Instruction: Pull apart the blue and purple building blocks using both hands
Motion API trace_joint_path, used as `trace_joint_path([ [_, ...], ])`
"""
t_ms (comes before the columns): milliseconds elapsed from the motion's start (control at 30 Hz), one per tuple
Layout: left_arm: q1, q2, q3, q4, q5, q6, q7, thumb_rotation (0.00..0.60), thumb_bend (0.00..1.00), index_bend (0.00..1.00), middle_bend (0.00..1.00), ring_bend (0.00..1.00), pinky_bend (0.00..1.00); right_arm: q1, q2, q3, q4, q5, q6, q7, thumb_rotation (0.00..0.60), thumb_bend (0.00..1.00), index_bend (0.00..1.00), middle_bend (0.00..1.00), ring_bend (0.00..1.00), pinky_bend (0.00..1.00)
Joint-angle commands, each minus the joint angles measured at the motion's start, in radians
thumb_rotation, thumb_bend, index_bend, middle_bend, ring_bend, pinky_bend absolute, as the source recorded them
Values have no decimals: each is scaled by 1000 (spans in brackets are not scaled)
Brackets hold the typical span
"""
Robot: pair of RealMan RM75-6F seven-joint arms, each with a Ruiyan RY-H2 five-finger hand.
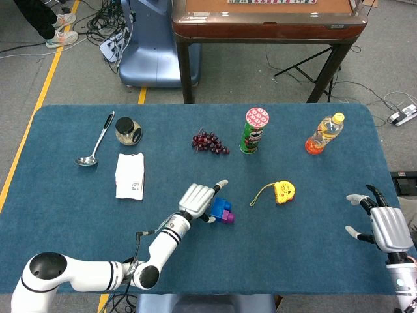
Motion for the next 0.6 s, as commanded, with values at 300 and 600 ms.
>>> trace_joint_path([
  [300, -8, 19, 5, 2, -2, -28, -6, 600, 0, 162, 1000, 1000, 1000, 3, -4, 0, 2, 1, -6, 0, 600, 0, 335, 403, 377, 651],
  [600, -47, 28, 11, -7, -53, -52, 45, 600, 0, 234, 1000, 1000, 1000, 9, -5, -2, -3, -2, -14, -6, 600, 0, 335, 403, 377, 651],
])
